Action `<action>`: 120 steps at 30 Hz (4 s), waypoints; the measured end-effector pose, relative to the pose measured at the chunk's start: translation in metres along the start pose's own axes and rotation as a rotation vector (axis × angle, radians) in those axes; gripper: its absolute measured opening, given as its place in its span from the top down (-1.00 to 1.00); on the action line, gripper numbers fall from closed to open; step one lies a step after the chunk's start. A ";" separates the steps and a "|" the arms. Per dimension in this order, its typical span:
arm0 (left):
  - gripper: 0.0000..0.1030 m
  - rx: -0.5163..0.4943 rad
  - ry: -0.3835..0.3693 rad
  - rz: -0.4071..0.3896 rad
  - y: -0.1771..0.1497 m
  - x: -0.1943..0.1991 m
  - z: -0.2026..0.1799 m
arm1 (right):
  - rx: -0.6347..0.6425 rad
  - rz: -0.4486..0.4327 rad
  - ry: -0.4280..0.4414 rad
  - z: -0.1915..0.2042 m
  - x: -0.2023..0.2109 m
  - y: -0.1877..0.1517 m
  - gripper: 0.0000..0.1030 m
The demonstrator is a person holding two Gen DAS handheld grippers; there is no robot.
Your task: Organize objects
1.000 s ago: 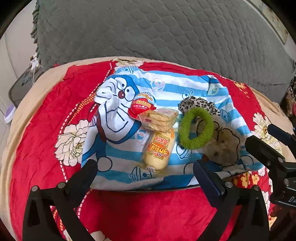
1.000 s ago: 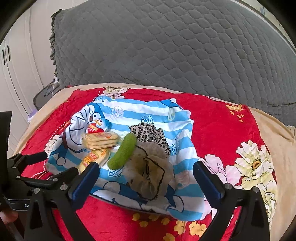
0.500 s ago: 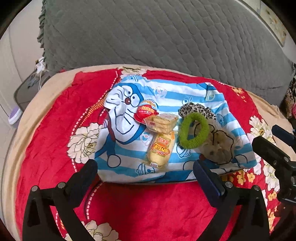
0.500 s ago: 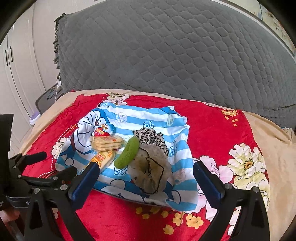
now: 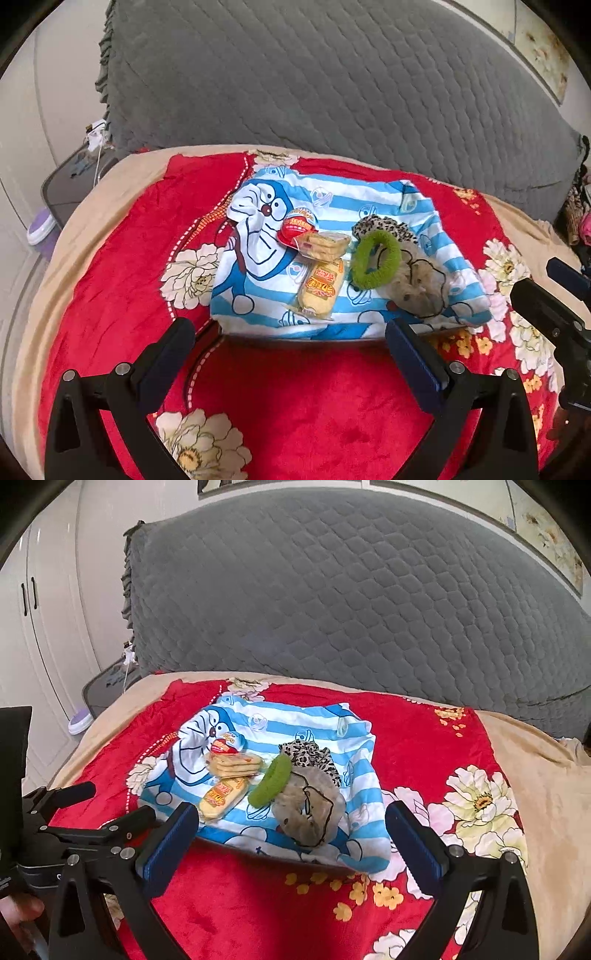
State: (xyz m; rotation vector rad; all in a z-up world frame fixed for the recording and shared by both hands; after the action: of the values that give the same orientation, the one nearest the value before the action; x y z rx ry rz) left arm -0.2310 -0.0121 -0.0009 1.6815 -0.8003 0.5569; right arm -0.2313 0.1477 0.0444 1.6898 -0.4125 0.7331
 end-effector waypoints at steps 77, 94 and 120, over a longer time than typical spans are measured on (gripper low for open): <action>-1.00 -0.005 0.038 -0.010 -0.147 0.027 0.018 | -0.037 0.009 -0.091 -0.008 0.024 -0.166 -0.98; -1.00 -0.014 0.047 0.026 -0.166 0.004 0.024 | -0.038 0.018 -0.083 -0.006 0.017 -0.184 -0.98; -1.00 -0.030 0.036 0.034 -0.174 -0.008 0.016 | -0.019 0.066 -0.089 -0.004 0.007 -0.197 -0.98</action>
State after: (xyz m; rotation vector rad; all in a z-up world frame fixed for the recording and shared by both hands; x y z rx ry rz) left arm -0.1061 -0.0029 -0.1235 1.6284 -0.8091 0.5940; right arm -0.1045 0.2012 -0.0961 1.7018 -0.5376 0.7013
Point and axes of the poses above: each gripper's, at about its wrist camera, not at the fingertips, and x roughly against the way its jaws point, z to its left, y to its top, the point moved 5 cm from there along -x, roughly the way its jaws point, and after that the axes turned 13 degrees about -y, right-handed, at the moved point
